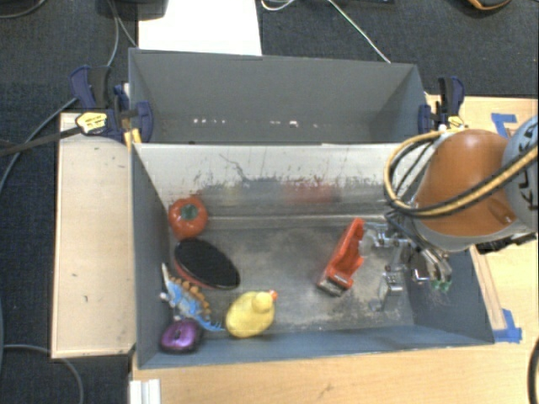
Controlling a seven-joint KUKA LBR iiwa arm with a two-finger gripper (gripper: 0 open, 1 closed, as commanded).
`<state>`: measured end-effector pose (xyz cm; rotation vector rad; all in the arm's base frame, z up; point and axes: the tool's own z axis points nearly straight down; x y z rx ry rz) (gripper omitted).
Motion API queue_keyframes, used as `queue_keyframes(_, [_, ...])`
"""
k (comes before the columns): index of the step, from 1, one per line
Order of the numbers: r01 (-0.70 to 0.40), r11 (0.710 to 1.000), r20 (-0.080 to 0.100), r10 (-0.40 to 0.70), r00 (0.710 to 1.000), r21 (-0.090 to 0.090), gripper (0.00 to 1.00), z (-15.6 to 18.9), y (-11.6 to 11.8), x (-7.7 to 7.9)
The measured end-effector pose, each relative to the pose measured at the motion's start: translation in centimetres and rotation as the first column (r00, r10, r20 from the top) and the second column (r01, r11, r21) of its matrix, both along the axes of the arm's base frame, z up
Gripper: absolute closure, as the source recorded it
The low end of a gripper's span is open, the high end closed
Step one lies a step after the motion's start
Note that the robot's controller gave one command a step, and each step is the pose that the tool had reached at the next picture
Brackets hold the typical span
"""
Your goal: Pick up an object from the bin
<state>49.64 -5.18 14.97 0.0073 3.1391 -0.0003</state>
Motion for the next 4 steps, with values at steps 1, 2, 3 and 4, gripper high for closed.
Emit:
queue_keyframes(1, [0.023,1.0,0.002,-0.023,1.0,0.003,0.0,-4.6,1.3,2.6])
queue_keyframes(2, [-0.032,0.999,0.028,0.032,0.999,0.006,0.0,-6.8,2.0,5.9])
queue_keyframes(3, [0.052,0.999,0.023,-0.052,0.998,0.003,0.0,-7.1,3.8,7.3])
queue_keyframes(4, [-0.032,0.999,0.044,0.031,0.999,0.009,0.0,-7.4,2.5,7.8])
